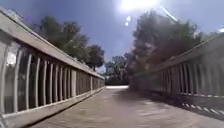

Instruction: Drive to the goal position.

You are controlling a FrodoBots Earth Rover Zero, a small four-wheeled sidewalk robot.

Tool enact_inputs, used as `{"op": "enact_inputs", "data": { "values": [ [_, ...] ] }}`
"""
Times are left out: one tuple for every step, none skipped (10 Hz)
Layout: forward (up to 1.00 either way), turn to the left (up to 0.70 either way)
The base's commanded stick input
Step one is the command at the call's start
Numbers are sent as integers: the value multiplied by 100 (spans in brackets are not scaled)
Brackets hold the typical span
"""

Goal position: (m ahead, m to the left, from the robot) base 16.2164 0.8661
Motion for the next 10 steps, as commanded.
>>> {"op": "enact_inputs", "data": {
  "values": [
    [85,0],
    [85,0],
    [85,0],
    [85,-7],
    [85,-28],
    [85,-26],
    [85,-15],
    [85,-4],
    [85,0],
    [85,0]
  ]
}}
